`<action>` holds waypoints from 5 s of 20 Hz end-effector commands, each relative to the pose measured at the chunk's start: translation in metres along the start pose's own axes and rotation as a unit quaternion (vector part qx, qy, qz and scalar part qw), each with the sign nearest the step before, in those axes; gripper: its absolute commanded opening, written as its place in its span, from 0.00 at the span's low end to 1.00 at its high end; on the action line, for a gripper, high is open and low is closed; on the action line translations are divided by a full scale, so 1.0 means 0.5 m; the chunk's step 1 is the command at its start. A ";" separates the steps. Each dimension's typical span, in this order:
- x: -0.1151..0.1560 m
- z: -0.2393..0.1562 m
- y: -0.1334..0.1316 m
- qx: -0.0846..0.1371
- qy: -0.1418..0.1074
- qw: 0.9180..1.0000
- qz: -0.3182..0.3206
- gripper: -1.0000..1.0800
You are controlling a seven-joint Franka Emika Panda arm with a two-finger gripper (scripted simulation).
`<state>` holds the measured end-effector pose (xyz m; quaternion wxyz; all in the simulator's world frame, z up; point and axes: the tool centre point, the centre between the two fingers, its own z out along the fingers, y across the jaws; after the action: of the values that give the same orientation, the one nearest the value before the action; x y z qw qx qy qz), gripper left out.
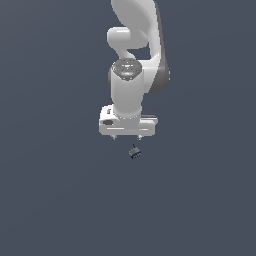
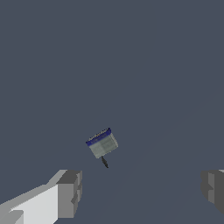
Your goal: Pick up the object and move it to a goal position.
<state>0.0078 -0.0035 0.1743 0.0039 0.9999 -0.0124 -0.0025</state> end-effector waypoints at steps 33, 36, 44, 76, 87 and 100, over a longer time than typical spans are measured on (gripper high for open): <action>-0.017 0.093 -0.039 0.009 0.002 0.995 -0.096 0.96; -0.026 0.129 -0.044 0.006 0.002 0.990 -0.138 0.96; -0.048 0.197 -0.057 0.003 0.003 0.975 -0.223 0.96; -0.058 0.323 -0.063 0.003 0.003 0.967 -0.256 0.00; -0.056 0.312 -0.066 0.003 0.003 0.967 -0.256 0.00; -0.020 0.148 -0.143 0.003 0.003 0.967 -0.256 0.00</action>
<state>-0.0041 0.0611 0.0859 0.0002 0.9698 0.2438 -0.0007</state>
